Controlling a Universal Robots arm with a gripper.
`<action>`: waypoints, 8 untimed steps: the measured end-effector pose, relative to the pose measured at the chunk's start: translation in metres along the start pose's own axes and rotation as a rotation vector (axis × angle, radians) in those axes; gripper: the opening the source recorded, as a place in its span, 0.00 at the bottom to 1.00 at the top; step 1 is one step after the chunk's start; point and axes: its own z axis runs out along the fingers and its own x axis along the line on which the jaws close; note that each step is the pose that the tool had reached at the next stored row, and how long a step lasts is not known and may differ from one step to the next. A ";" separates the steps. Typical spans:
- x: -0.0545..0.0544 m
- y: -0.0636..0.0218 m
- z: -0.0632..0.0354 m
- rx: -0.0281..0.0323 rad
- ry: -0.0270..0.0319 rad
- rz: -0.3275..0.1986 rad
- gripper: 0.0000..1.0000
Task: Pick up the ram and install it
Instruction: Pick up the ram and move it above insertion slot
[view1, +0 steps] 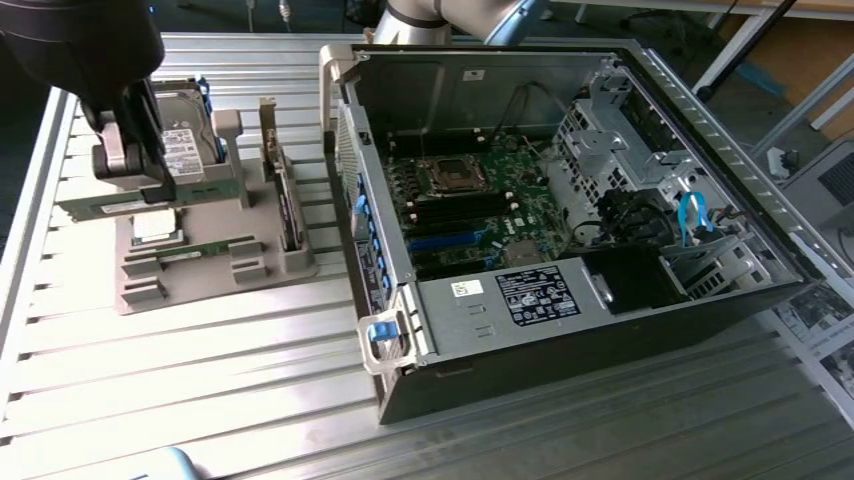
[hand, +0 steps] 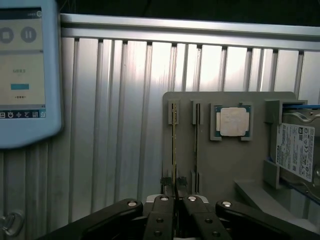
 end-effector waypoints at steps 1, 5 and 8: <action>0.000 0.0000 -0.0011 0.0000 0.0000 0.000 0.13; 0.000 -0.0001 -0.0059 0.0000 0.0000 0.000 0.13; 0.000 -0.0001 -0.0093 0.0001 0.0000 0.000 0.13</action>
